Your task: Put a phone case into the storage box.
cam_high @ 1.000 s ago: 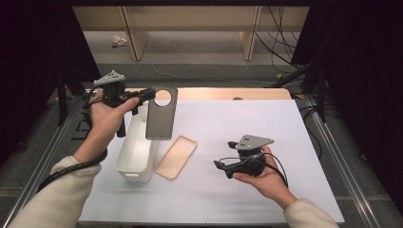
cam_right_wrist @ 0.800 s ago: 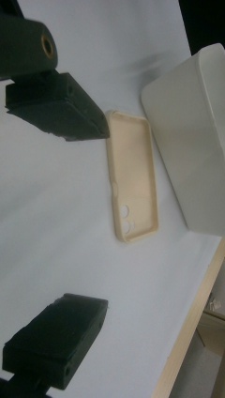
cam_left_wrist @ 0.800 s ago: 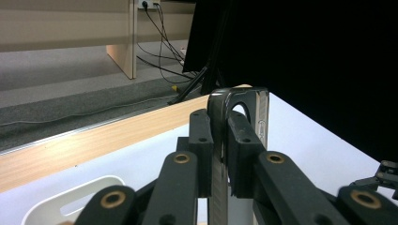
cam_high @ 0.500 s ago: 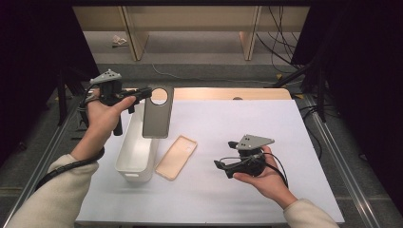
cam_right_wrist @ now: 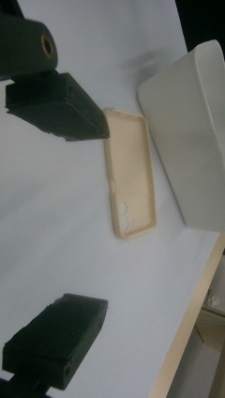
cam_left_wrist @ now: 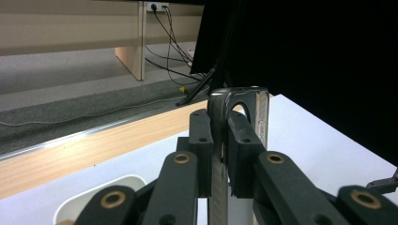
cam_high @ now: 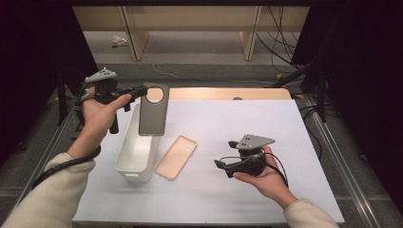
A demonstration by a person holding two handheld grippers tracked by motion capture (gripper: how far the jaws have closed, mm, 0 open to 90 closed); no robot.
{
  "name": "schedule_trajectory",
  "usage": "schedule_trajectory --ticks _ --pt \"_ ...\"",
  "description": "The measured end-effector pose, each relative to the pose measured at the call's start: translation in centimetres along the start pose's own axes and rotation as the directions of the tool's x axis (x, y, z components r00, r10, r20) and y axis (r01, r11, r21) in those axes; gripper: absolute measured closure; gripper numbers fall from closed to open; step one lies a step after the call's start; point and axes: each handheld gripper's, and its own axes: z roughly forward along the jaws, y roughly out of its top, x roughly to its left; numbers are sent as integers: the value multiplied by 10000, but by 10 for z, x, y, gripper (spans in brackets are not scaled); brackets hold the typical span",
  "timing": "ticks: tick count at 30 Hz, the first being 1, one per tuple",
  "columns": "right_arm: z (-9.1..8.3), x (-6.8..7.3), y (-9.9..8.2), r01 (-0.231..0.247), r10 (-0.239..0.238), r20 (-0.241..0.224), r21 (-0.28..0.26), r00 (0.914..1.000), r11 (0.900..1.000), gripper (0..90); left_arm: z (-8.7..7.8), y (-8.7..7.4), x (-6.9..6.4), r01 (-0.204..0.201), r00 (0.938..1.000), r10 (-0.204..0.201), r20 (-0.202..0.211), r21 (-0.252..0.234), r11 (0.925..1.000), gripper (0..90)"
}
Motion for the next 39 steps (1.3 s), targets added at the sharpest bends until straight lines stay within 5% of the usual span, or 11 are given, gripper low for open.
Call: schedule_trajectory --ticks 39 --pt "0 0 0 -27 27 -29 -14 10000 10000 163 -5 1 27 -250 9989 243 -400 -167 9995 819"
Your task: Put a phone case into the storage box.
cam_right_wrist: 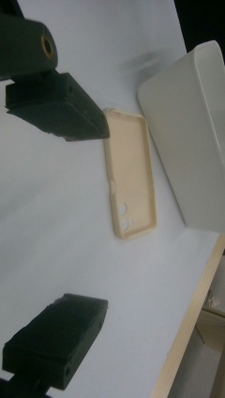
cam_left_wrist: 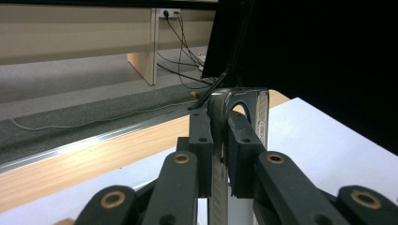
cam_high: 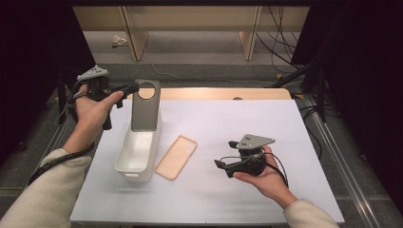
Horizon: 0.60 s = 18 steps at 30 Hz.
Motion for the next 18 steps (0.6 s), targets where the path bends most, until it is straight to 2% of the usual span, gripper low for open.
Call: schedule_trajectory --ticks 9,18 --pt "0 0 0 6 -6 -3 -6 10000 10000 163 2 -1 10 43 9998 -43 -178 2 10000 818" --pt "0 0 0 -7 7 -8 -8 10000 10000 163 6 -2 15 -157 9993 159 -334 65 9999 818"
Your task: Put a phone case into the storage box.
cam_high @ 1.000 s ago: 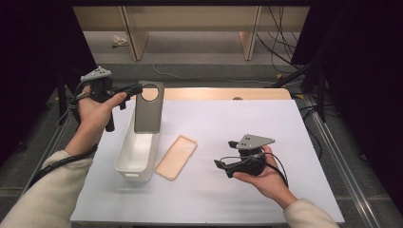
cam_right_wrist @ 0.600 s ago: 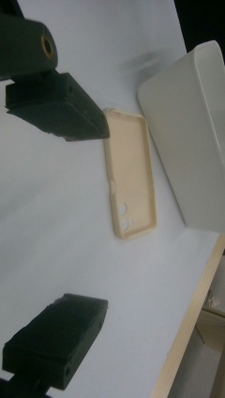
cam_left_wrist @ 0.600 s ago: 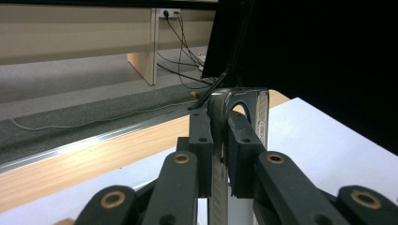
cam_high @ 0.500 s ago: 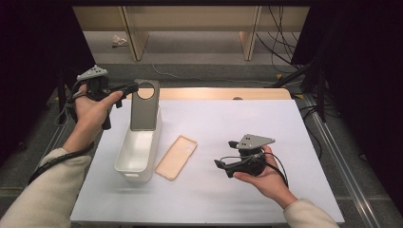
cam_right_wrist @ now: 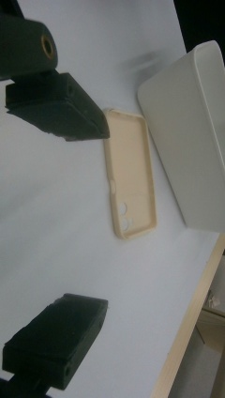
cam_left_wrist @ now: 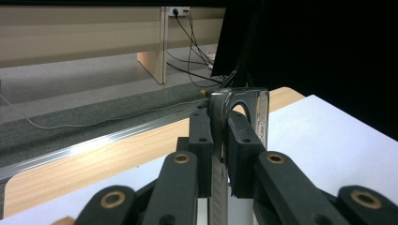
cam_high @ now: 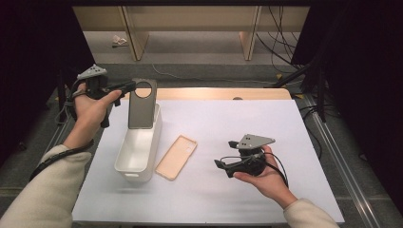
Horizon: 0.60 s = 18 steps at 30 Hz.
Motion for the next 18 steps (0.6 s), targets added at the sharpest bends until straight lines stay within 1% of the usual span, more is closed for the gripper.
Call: schedule_trajectory --ticks 4,10,14,18 --pt "0 0 0 -3 3 -14 30 10000 10000 163 3 -2 1 -120 9999 121 -71 76 9999 818" --pt "0 0 0 -14 14 -20 24 10000 10000 163 7 -5 5 -131 9998 133 -170 112 9999 818" --pt "0 0 0 -12 13 -13 37 10000 10000 163 9 -6 7 -211 9995 214 -218 139 9997 818" --pt "0 0 0 -17 17 -12 30 10000 10000 163 11 -7 8 -243 9993 245 -268 94 9997 818"
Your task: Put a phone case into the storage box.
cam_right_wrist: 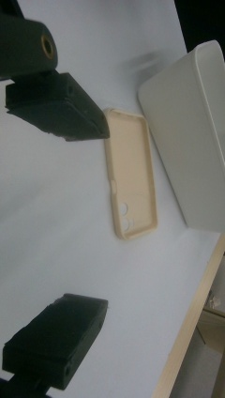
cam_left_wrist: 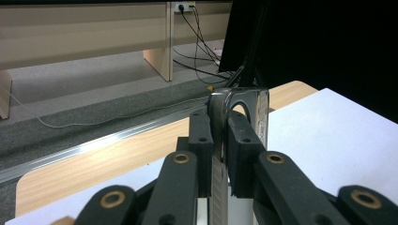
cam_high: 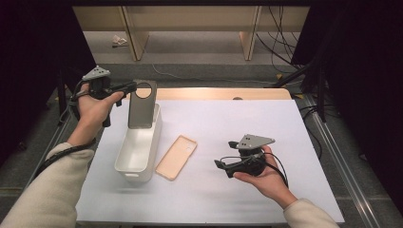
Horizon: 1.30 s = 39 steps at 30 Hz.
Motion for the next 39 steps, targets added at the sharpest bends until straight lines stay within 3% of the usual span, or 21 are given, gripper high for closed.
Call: schedule_trajectory --ticks 39 --pt "1 -1 -1 -15 15 -47 -21 10000 10000 163 18 -3 12 -17 10000 17 -59 75 10000 818"
